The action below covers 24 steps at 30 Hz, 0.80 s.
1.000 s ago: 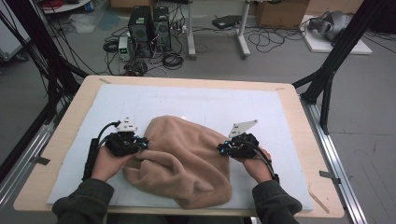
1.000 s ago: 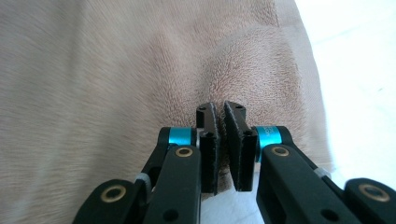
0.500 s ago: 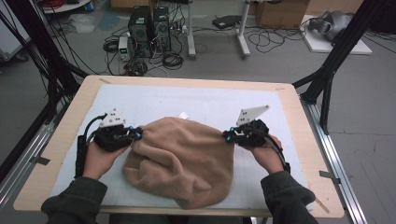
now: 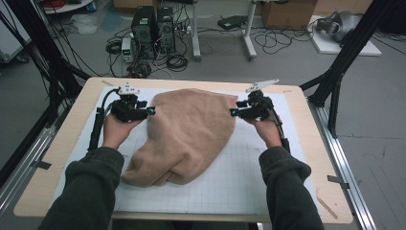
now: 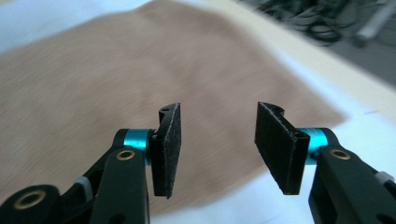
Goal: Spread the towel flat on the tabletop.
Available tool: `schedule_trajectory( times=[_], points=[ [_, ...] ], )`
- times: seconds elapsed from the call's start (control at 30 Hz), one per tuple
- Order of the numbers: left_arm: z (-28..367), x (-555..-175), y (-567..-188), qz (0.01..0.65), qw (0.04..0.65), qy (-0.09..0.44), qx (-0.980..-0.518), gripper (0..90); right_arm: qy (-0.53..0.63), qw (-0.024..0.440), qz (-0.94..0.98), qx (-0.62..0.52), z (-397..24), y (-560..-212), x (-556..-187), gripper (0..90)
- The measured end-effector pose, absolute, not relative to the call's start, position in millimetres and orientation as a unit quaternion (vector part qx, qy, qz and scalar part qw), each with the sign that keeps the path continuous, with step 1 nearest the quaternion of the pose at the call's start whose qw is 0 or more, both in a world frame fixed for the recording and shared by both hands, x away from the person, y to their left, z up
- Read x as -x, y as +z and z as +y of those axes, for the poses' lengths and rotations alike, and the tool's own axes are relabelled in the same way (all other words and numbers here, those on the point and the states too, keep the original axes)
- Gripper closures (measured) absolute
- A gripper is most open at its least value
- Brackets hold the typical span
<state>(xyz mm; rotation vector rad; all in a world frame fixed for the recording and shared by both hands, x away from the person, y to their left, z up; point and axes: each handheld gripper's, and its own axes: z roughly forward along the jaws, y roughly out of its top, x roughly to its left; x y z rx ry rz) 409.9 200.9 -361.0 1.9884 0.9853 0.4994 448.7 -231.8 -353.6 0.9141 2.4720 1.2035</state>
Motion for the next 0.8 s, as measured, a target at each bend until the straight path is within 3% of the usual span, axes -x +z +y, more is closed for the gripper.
schedule_trajectory(
  times=[0.17,0.33,0.63,0.8],
  points=[
    [205.2,-377.8,-379.4,0.374,0.426,0.173,-0.805,55.3,0.409,0.105,0.863,-0.279,-220.0,-370.9,-418.8,50.4],
    [206.4,-338.3,-393.6,0.347,0.427,0.148,-0.822,49.8,0.421,0.072,0.875,-0.229,-197.3,-393.5,-367.8,50.3],
    [218.5,-290.1,-422.9,0.327,0.417,0.122,-0.84,49.4,0.409,0.037,0.894,-0.18,-162.3,-429.1,-325.7,48.6],
    [215.2,-288.6,-442.4,0.327,0.419,0.096,-0.842,66.6,0.402,0.041,0.896,-0.183,-146.4,-444.1,-329.9,52.3]
  ],
)
